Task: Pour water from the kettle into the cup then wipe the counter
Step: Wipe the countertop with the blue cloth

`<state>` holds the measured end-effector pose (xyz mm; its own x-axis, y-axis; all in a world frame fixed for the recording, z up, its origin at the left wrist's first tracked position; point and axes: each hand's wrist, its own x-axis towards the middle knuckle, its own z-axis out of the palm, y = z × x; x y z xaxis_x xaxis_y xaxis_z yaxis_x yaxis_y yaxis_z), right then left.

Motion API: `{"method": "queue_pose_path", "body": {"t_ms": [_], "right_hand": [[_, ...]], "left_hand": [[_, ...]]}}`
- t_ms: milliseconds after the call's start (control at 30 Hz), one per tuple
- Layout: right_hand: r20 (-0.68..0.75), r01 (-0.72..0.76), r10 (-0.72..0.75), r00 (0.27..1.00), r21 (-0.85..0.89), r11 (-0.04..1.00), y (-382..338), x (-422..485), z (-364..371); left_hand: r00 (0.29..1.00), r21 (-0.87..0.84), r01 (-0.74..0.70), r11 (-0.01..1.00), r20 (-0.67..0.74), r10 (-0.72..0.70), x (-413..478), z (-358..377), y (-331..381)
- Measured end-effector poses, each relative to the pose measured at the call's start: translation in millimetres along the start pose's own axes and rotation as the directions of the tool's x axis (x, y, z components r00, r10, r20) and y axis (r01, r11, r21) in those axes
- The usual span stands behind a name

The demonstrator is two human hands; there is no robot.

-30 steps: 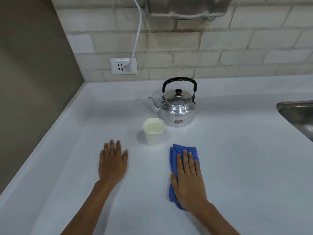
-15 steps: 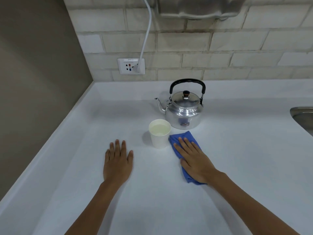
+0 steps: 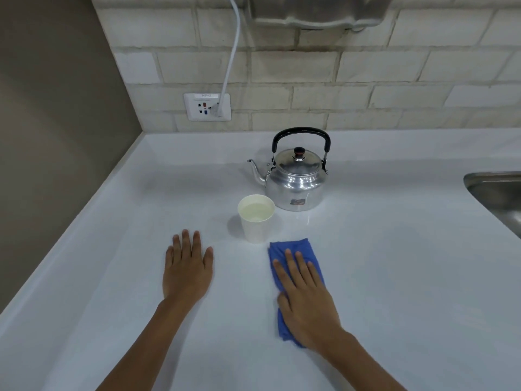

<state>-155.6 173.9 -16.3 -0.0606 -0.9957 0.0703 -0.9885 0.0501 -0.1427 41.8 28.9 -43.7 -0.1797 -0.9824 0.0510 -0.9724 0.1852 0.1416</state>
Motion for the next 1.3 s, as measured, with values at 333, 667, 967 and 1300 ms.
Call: {"method": "queue_pose_path", "body": {"t_ms": [333, 667, 967, 1300], "right_hand": [[-0.033, -0.360, 0.359, 0.933, -0.014, 0.933, 30, -9, -17], [0.025, -0.004, 0.000, 1.000, 0.152, 0.988, -113, 6, 4], [-0.127, -0.273, 0.318, 0.940, 0.280, 0.920, 38, 57, -14], [-0.051, -0.249, 0.252, 0.966, 0.052, 0.967, 42, 103, 19]], "left_hand": [[1.000, -0.047, 0.015, 0.999, 0.016, -0.014, 0, -2, 2], [0.992, -0.483, 0.123, 0.867, 0.076, -0.098, -3, -34, -4], [0.967, -0.205, -0.247, 0.947, 0.007, 0.253, -97, -22, 65], [0.993, -0.001, -0.113, 0.994, 0.046, 0.113, -38, -36, 0]]}}
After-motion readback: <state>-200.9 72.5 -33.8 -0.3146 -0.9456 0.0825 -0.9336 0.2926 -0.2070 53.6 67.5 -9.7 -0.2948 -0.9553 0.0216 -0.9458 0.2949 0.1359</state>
